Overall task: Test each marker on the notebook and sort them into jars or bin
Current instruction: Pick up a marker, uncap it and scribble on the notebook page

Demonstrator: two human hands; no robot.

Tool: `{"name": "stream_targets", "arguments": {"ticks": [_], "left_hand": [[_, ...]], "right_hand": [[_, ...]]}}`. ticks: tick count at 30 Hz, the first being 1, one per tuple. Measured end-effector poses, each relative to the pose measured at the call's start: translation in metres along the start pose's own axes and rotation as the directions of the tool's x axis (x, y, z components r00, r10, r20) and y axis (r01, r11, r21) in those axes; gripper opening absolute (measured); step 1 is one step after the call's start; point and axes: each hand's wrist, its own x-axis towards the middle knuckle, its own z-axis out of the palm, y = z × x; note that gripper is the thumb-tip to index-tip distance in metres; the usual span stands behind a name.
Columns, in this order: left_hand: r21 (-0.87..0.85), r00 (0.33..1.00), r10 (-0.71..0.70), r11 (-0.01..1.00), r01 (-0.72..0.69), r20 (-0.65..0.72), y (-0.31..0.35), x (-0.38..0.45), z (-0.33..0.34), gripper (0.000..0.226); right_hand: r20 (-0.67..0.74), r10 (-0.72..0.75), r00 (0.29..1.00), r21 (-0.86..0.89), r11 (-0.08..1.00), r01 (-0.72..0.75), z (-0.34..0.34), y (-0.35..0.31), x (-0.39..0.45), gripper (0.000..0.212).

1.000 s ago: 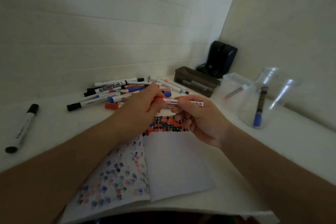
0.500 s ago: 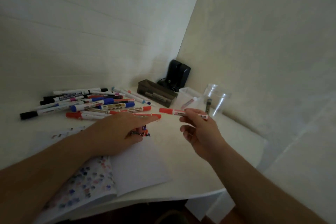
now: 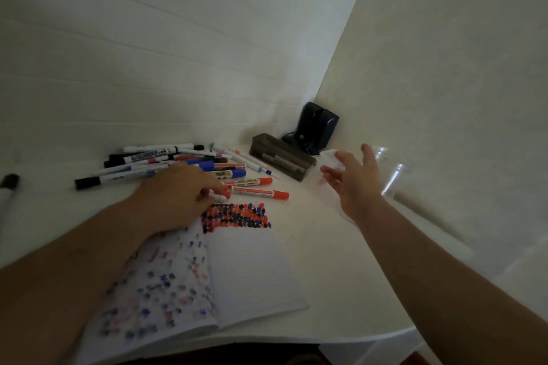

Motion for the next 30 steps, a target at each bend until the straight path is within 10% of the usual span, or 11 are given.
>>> {"name": "stream_targets", "arguments": {"ticks": [6,15,24,30], "left_hand": [[0.062,0.997,-0.082,0.995,0.08,0.018,-0.022,0.0,-0.015,0.022],[0.235,0.99,-0.134,0.962,0.14,-0.041,-0.013,0.006,-0.002,0.027],[0.036,0.961,-0.122,0.99,0.135,-0.249,0.016,0.007,0.002,0.001],[-0.2,0.982,0.107,0.97,-0.138,-0.158,0.044,-0.003,0.003,0.021]], "right_hand": [[0.317,-0.154,0.936,-0.394,0.876,0.277,0.035,0.039,-0.04,0.057],[0.781,-0.077,0.619,-0.529,0.443,0.724,0.097,0.07,-0.046,0.035],[0.666,-0.3,0.683,-0.218,0.798,0.562,0.066,0.071,-0.036,0.043],[0.844,-0.174,0.507,-0.1,0.878,0.468,0.07,0.074,-0.051,0.024]]}}
